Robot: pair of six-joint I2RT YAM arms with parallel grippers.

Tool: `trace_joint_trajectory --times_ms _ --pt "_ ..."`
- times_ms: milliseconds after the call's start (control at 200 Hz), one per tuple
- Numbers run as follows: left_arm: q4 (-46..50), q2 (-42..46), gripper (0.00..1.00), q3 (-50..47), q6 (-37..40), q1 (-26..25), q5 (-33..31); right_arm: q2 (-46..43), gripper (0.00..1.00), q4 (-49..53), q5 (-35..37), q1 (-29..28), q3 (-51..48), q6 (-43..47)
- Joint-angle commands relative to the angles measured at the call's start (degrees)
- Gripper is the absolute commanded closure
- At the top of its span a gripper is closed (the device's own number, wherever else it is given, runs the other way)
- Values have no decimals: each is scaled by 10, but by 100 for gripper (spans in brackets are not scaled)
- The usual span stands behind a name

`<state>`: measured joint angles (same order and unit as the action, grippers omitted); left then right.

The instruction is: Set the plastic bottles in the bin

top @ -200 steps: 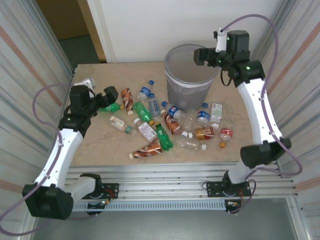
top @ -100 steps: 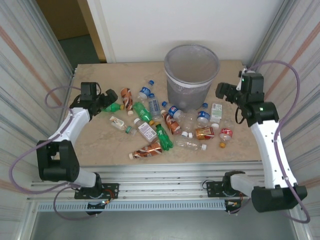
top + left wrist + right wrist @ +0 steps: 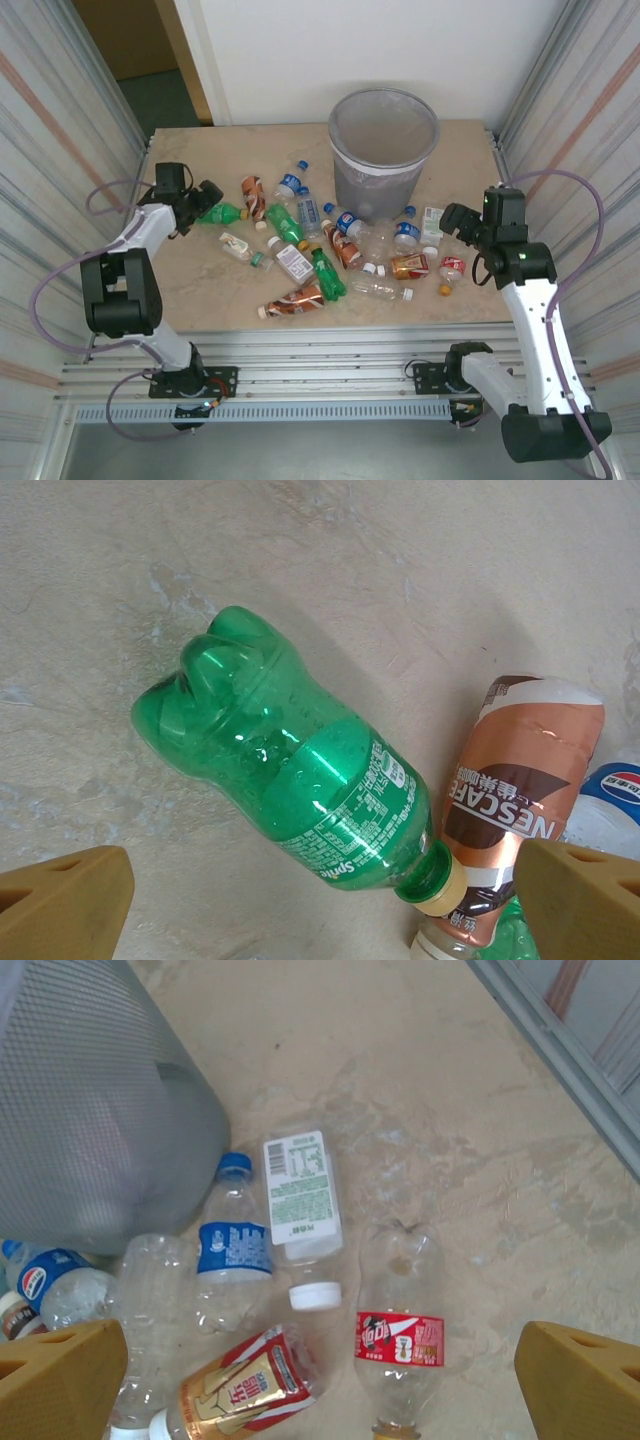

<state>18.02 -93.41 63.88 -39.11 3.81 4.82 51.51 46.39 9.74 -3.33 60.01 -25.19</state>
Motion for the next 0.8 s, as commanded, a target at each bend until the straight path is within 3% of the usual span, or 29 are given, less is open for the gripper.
trace_joint_trajectory --times_ms 0,456,797 --pt "16 -10 2 23 -10 8 -8 -17 2 10 16 3 -13 -28" --pt "-11 -63 2 34 -50 10 47 -16 2 1 13 6 -46 -35" --pt "-9 -78 3 48 -60 9 36 -15 2 -6 -2 10 -50 -34"
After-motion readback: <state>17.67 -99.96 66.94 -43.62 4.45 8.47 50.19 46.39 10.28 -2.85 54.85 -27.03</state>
